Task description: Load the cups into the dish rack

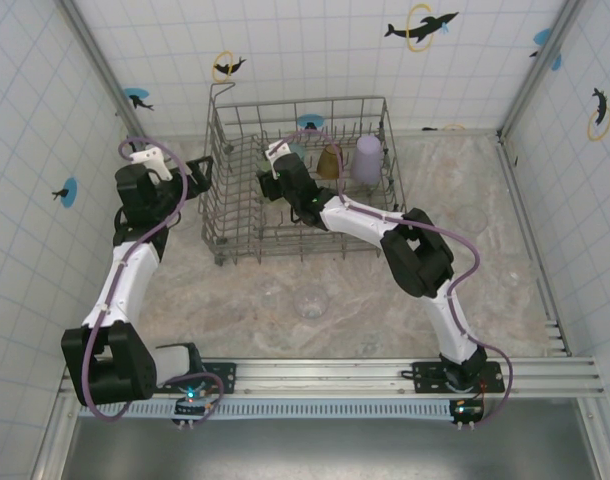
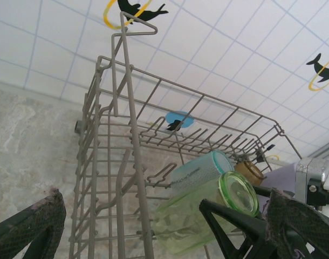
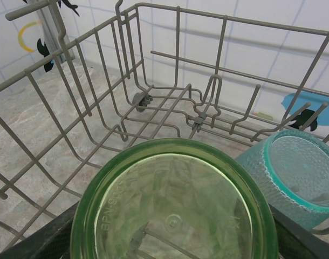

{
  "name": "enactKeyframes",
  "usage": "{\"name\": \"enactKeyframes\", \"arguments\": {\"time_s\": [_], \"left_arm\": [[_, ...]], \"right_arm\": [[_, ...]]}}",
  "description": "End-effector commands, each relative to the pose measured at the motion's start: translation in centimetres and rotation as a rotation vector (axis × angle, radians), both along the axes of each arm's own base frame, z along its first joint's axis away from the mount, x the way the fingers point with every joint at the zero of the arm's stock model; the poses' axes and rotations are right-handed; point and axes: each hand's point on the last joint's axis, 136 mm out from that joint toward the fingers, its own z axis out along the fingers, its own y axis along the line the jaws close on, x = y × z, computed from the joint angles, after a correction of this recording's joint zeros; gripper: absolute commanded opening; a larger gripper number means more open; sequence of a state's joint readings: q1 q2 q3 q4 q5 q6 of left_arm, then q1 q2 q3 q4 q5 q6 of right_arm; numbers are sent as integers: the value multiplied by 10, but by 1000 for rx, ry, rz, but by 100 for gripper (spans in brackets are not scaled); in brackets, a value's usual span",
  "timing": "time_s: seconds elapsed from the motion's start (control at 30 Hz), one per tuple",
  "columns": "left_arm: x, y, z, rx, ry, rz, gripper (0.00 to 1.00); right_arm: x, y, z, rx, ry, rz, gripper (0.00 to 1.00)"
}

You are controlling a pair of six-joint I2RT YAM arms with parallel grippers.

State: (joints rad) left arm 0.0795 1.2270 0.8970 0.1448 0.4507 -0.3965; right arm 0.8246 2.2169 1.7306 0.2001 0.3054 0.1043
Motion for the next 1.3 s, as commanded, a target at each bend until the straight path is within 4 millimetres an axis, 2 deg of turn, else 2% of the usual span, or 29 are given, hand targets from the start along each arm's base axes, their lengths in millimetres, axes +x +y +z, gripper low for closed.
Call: {"name": "enactKeyframes", "arguments": {"time_s": [0.0,0.13,0.27,0.43,0.83,1.13,1.27], "left_arm": [[2,-1,4,-16,-14,-13,98],[2,-1,4,-21,-13,-12,97],[2,-2,4,-28,-11,-21,98],[2,-3,4,-29,-10,-22,98],[1,-3,6,-33,-14,-23,98],[1,-4,7,-37,-16,-29,98],[0,-4,8,-37,-19,-28,98]], "right_arm": [[6,5,14,41,-17,-8,72],[4,4,14,39,-5,-4,83],[2,3,17,40,7,0,90],[-1,2,30,65,5,5,95],[-13,-2,76,184,10,13,100],[-21,-11,96,186,11,14,100],[-25,-23,103,172,-2,5,100]]}}
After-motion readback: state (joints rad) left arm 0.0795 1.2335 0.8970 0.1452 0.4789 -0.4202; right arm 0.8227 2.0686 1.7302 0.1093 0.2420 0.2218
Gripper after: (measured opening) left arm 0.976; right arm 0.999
